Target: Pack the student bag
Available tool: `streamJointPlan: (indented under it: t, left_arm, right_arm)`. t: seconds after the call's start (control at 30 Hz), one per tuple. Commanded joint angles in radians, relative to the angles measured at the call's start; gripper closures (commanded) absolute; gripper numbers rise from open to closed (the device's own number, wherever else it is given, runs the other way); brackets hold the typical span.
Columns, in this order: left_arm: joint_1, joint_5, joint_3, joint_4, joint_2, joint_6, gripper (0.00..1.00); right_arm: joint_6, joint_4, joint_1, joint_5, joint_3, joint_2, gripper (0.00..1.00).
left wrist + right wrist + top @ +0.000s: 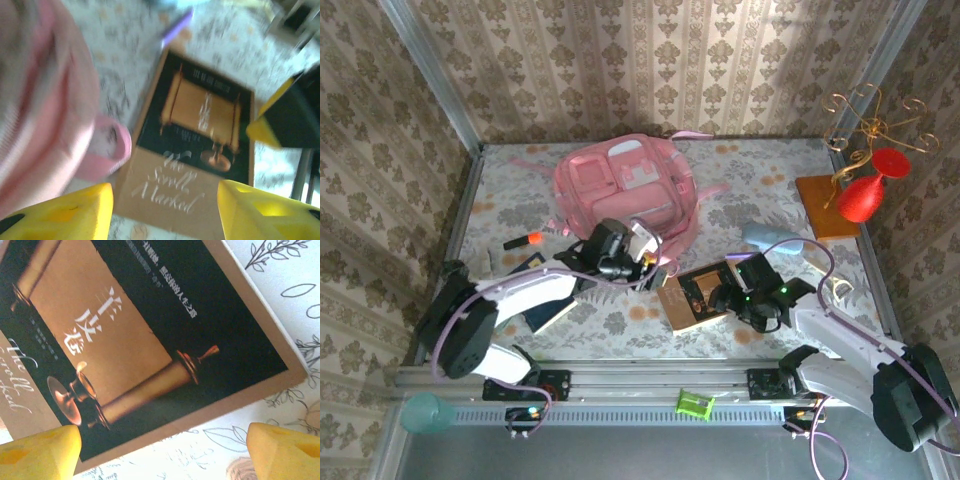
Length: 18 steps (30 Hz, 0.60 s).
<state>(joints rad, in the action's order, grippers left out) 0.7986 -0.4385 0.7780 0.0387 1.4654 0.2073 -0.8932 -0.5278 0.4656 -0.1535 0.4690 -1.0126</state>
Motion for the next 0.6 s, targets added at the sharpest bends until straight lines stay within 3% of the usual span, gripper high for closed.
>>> streamJointPlan:
  t: [0.0,0.4,0.57]
  left_arm:
    - [0.01,0.047,0.031,-0.09,0.051,0.096,0.43]
    - [0.075,0.176,0.165,-0.151,0.268,0.063,0.36]
    - [0.083,0.108,0.152,-0.151,0.291,0.074,0.36]
  right_arm:
    - [-0.035,0.086,-0.004,0.025,0.002,-0.015,0.14]
    - [-0.013,0.16,-0.045,0.036,-0.029,-0.05,0.16]
    - [0.018,0.192,-0.079,0.015,-0.017,-0.068,0.16]
